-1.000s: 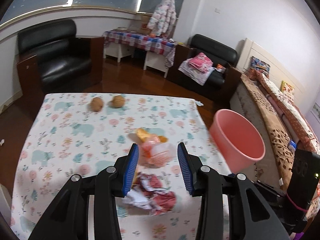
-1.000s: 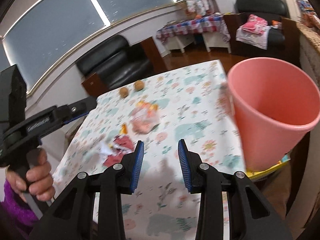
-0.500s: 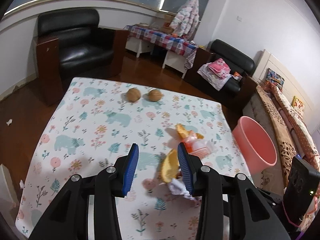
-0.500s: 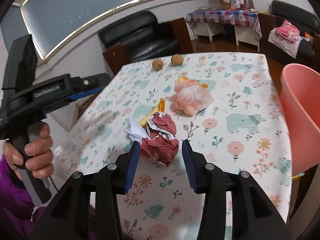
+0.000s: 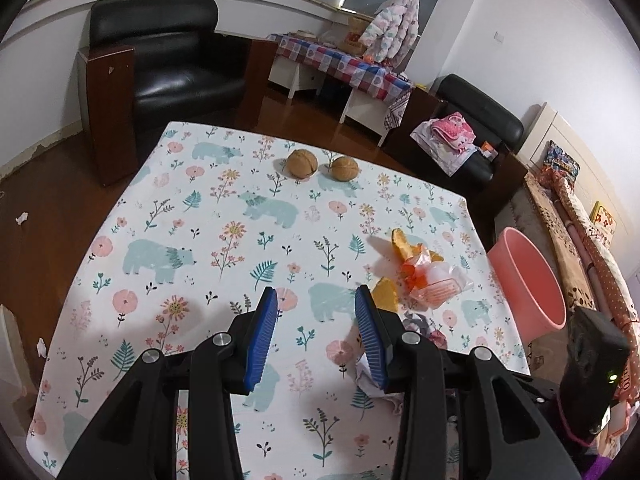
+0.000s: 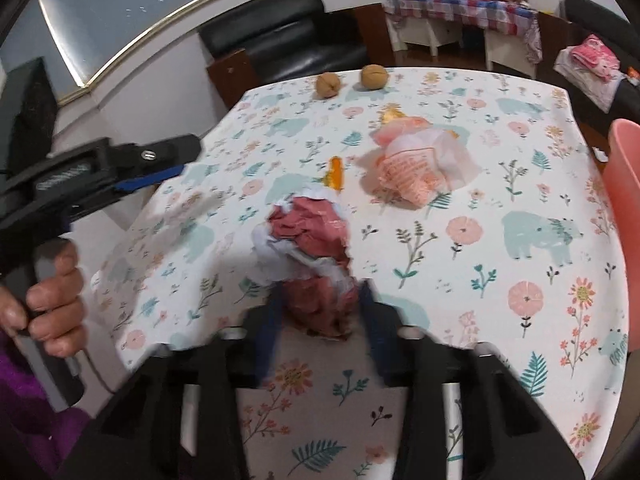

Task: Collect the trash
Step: 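Return both grippers to the table and grasp the red foil wrapper with the right gripper, then grasp the orange peel with the left gripper while the right holds the red foil wrapper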

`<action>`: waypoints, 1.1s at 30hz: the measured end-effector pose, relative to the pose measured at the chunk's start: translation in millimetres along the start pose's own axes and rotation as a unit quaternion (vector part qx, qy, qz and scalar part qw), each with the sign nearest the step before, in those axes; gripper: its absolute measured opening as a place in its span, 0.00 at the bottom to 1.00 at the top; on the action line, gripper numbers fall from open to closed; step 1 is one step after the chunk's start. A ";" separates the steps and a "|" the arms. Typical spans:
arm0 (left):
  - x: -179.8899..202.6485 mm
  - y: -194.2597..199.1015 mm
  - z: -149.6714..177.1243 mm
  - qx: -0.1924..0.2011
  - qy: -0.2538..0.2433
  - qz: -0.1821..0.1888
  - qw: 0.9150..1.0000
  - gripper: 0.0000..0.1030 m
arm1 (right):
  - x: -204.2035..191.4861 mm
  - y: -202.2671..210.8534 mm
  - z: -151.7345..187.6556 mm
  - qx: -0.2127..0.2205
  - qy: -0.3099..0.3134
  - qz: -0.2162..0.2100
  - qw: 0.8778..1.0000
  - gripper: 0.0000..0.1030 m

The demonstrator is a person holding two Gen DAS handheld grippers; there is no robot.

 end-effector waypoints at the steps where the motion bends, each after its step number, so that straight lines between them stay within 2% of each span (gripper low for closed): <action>1: -0.3 -1.3 1.0 -0.002 0.000 0.001 1.000 0.39 | 2.3 4.5 0.1 0.004 -0.001 0.000 1.000 0.24; 6: 12.2 -15.4 12.8 -0.027 -0.001 0.020 0.999 0.39 | 20.8 29.3 -1.7 0.027 -0.022 0.010 0.999 0.22; 10: 37.2 -30.2 25.2 -0.054 -0.006 0.042 0.998 0.38 | 39.0 46.5 2.0 0.037 -0.041 0.024 0.998 0.22; 13: 46.3 -41.5 33.6 -0.066 -0.030 0.024 0.997 0.38 | 50.4 56.7 3.2 0.050 -0.059 0.029 0.997 0.22; 17: 48.7 -49.9 42.4 -0.078 -0.027 0.016 0.996 0.38 | 58.0 61.1 2.4 0.061 -0.067 0.029 0.995 0.22; 23: 52.9 -59.1 49.8 -0.091 -0.033 0.008 0.995 0.24 | 59.8 61.1 6.1 0.062 -0.069 0.019 0.995 0.22; 24: 52.7 -60.6 51.0 -0.093 -0.031 0.007 0.995 0.19 | 59.9 61.3 6.2 0.062 -0.069 0.019 0.995 0.22; 26: 52.9 -61.9 51.7 -0.092 -0.027 0.004 0.995 0.13 | 60.5 62.1 6.3 0.065 -0.069 0.018 0.995 0.22; 27: 53.4 -61.3 51.0 -0.089 -0.028 0.003 0.996 0.04 | 61.1 63.1 6.4 0.066 -0.069 0.019 0.995 0.22; 33: 58.2 -47.6 40.7 -0.066 -0.039 0.013 0.997 0.04 | 64.1 67.4 6.5 0.074 -0.072 0.014 0.995 0.22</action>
Point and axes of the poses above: each gripper's, at about its wrist camera, not at the fingertips, and y roughly against the way its jaws point, x to its right, z to its underside, the point moved 9 cm from there along -y, roughly the way its jaws point, and after that the axes turned 7 degrees about x, right-handed, at the moved point
